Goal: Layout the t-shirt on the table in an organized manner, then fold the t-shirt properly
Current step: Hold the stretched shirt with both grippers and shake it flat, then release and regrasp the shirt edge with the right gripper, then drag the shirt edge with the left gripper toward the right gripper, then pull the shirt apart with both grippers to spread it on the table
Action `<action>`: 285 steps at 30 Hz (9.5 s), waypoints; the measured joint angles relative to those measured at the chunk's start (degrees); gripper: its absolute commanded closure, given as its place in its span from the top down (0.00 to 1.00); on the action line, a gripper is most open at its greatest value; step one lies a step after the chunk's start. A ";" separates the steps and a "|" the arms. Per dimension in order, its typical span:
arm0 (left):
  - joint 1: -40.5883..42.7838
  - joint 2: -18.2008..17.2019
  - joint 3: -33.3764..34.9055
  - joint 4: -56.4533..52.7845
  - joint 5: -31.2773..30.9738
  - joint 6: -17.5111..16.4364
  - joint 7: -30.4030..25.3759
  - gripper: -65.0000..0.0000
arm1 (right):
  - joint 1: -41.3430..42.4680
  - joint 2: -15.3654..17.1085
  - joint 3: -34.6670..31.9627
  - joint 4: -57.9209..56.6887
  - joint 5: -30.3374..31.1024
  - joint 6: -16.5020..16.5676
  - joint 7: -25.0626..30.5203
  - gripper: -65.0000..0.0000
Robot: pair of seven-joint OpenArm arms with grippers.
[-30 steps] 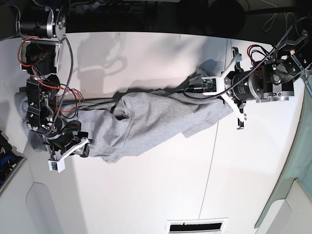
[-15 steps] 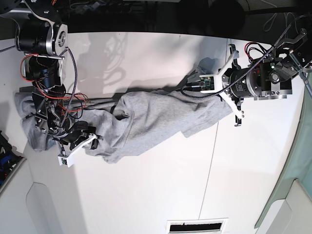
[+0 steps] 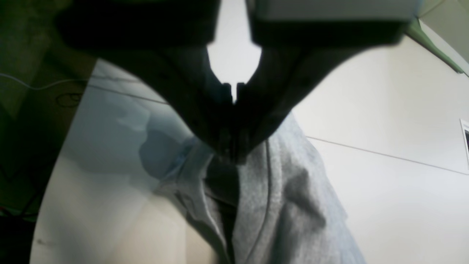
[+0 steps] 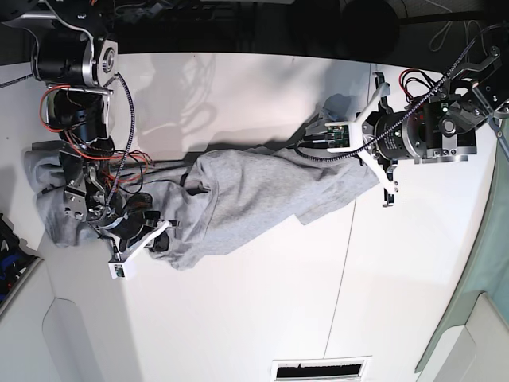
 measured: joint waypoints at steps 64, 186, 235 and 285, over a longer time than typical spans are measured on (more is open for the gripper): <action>-1.75 -6.19 -9.66 0.39 -10.47 -1.31 4.09 0.37 | -29.83 0.55 7.67 42.62 20.65 -2.95 -19.56 0.51; -13.57 29.88 -7.45 -36.44 -4.28 -0.72 0.15 0.43 | -32.85 -7.17 -0.59 49.81 14.69 -2.08 -22.18 0.47; -29.88 30.64 3.76 -67.30 7.04 13.33 -6.54 0.00 | -54.99 -5.70 10.29 65.18 25.03 0.37 -23.89 0.00; -26.32 32.24 3.54 -65.72 8.83 14.03 -10.05 0.00 | -24.94 -6.49 3.52 42.32 10.08 0.96 -19.91 0.00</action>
